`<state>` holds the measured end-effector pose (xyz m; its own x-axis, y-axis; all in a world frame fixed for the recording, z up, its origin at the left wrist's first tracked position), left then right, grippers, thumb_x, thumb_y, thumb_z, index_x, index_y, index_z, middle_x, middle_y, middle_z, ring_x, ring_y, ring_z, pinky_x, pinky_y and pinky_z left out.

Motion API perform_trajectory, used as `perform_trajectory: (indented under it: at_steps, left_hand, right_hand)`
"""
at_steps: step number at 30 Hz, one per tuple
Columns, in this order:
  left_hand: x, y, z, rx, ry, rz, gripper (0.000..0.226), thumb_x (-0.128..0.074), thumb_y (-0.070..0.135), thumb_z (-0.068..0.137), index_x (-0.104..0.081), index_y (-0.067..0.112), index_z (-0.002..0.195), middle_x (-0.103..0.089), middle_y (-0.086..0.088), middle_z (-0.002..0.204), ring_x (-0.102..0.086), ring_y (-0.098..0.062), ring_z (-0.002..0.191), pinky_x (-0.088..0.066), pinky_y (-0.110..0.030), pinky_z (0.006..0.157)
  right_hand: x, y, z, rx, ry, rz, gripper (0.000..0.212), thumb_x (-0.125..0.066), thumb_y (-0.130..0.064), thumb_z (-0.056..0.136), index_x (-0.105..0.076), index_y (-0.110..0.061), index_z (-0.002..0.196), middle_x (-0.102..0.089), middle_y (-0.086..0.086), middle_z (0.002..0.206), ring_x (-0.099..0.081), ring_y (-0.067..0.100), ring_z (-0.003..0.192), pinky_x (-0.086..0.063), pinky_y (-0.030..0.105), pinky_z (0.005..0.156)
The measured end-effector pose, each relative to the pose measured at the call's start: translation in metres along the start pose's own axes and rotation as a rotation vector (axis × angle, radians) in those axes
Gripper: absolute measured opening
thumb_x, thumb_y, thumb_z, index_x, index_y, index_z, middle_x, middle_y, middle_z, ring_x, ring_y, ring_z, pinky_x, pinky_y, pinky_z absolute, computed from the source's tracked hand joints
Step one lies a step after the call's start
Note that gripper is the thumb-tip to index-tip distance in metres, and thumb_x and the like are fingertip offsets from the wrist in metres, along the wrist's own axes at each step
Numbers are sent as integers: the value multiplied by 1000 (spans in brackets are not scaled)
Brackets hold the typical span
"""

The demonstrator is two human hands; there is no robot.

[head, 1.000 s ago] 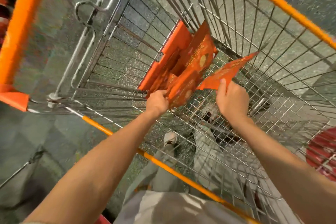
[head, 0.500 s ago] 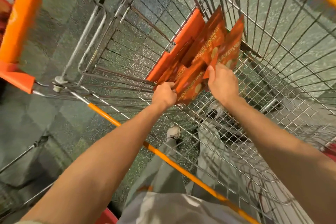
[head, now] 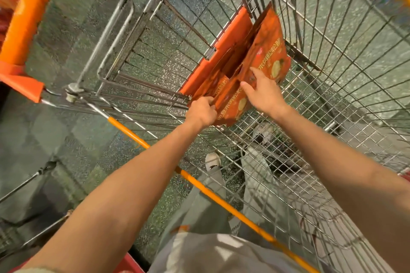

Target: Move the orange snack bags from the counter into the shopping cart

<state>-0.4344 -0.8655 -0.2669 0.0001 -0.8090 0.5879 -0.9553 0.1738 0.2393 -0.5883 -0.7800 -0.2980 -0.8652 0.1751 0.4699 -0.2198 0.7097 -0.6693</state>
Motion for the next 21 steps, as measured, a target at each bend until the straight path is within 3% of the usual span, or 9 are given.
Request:
perform_trajectory:
  at_steps: [3, 4, 6, 9, 12, 14, 17, 18, 21]
  left_hand:
    - [5, 4, -7, 2, 13, -25, 28, -42, 7, 97, -58, 13, 119, -61, -1, 107, -61, -16, 77, -57, -32, 69]
    - [6, 5, -9, 4, 19, -33, 34, -41, 5, 96, -53, 11, 127, -60, -2, 114, -61, -15, 75, -55, -28, 63]
    - [10, 9, -15, -11, 24, -52, 42, -41, 2, 95, -46, 12, 135, -59, -3, 124, -57, -8, 65, -44, -17, 48]
    - [25, 19, -25, -56, 61, -60, 44, -40, -3, 93, -49, 13, 133, -56, -2, 131, -49, 2, 65, -40, -14, 48]
    - [43, 36, -38, -135, 75, -55, 42, -39, -5, 93, -53, 12, 129, -56, -4, 131, -51, -2, 72, -43, -7, 47]
    - [55, 47, -48, -200, 83, -58, 42, -38, -6, 92, -53, 9, 129, -57, -6, 130, -51, -6, 84, -40, 0, 53]
    - [73, 62, -64, -278, 96, -115, 40, -38, -3, 92, -56, 8, 126, -60, -7, 126, -58, -18, 105, -45, -16, 81]
    - [80, 67, -71, -311, 99, -130, 38, -39, -1, 92, -58, 8, 124, -62, -8, 124, -59, -19, 108, -42, -16, 84]
    - [101, 79, -87, -412, 114, -177, 34, -41, 0, 92, -61, 7, 119, -67, -11, 115, -66, -10, 83, -42, -10, 63]
  right_hand:
    - [10, -4, -9, -7, 1, 50, 55, -50, -29, 97, -28, -18, 147, -68, 9, 103, -68, 25, 83, -58, 43, 82]
    - [15, -6, -12, -6, 14, 51, 55, -51, -25, 96, -30, -18, 146, -67, 9, 104, -67, 24, 81, -58, 40, 81]
    - [27, -12, -22, 2, 60, 51, 53, -51, -20, 96, -32, -17, 145, -63, 6, 108, -66, 22, 83, -56, 41, 83]
    - [44, -22, -37, -1, 106, 67, 52, -52, -17, 95, -34, -14, 144, -61, 2, 112, -62, 20, 91, -50, 36, 88]
    - [63, -34, -59, -10, 166, 75, 47, -52, -15, 94, -41, -13, 139, -63, 4, 112, -60, 18, 97, -47, 30, 91]
    - [77, -44, -74, -22, 208, 79, 40, -49, -13, 94, -49, -11, 134, -65, 3, 107, -61, 16, 90, -45, 19, 73]
    - [92, -59, -97, -30, 264, 89, 33, -49, -15, 96, -53, -13, 128, -63, -2, 102, -57, 11, 79, -39, 12, 59]
    - [95, -65, -107, -33, 293, 98, 31, -50, -15, 96, -54, -13, 127, -63, -3, 99, -57, 9, 74, -40, 9, 57]
    - [102, -82, -129, -59, 366, 141, 30, -51, -9, 93, -58, -13, 122, -63, -7, 87, -58, 5, 67, -43, 7, 49]
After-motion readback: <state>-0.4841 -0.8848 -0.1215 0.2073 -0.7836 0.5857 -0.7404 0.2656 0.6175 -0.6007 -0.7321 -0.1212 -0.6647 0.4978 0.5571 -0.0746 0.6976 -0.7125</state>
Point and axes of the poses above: each hand's wrist, its own z-axis towards the middle knuckle, its own x-axis out of the back of the hand, y = z × x, the point moved 8 cm from there along z, towards the middle knuckle
